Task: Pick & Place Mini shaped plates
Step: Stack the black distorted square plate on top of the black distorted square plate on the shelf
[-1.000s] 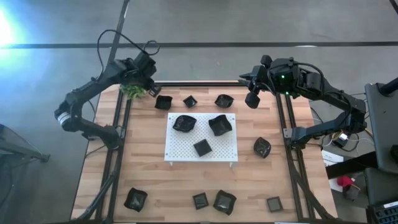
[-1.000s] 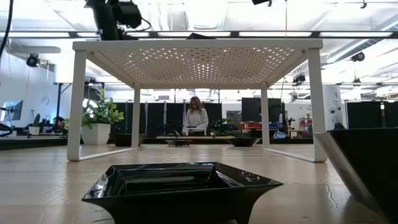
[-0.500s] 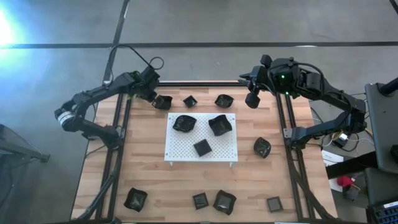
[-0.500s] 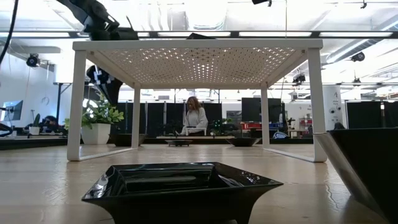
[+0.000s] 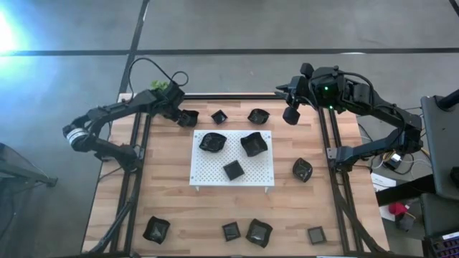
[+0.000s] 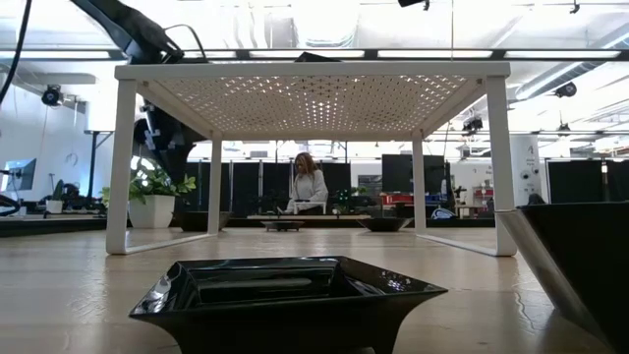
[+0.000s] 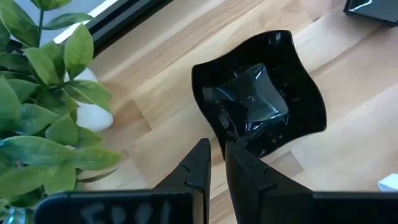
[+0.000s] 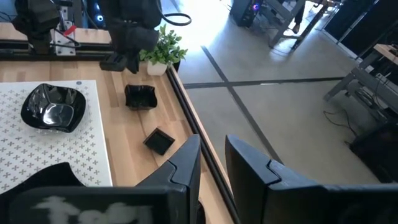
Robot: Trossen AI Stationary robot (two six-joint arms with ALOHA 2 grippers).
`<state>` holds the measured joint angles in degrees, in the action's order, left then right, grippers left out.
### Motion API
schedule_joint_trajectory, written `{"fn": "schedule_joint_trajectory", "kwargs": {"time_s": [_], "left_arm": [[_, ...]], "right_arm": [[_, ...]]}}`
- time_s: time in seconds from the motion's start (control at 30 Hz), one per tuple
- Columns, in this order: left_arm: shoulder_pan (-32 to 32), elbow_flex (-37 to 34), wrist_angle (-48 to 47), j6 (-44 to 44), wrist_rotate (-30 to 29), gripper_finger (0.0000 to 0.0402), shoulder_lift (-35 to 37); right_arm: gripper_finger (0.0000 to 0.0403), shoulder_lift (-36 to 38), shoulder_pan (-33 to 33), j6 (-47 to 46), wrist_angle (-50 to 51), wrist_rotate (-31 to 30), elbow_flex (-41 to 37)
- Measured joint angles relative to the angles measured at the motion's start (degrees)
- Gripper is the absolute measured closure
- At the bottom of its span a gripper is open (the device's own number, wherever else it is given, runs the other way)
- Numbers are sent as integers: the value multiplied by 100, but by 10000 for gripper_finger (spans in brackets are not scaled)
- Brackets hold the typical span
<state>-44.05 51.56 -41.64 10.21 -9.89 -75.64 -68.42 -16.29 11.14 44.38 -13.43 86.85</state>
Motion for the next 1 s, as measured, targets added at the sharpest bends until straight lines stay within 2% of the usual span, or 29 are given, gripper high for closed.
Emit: {"fn": "schedule_joint_trajectory", "kwargs": {"time_s": [0.2,1.0], "left_arm": [[0,-407,458,206,17,357,0],[-11,-1266,1826,540,17,357,0]], "right_arm": [[330,-2,0,56,2,-1,0],[330,-4,0,136,2,-2,0]]}}
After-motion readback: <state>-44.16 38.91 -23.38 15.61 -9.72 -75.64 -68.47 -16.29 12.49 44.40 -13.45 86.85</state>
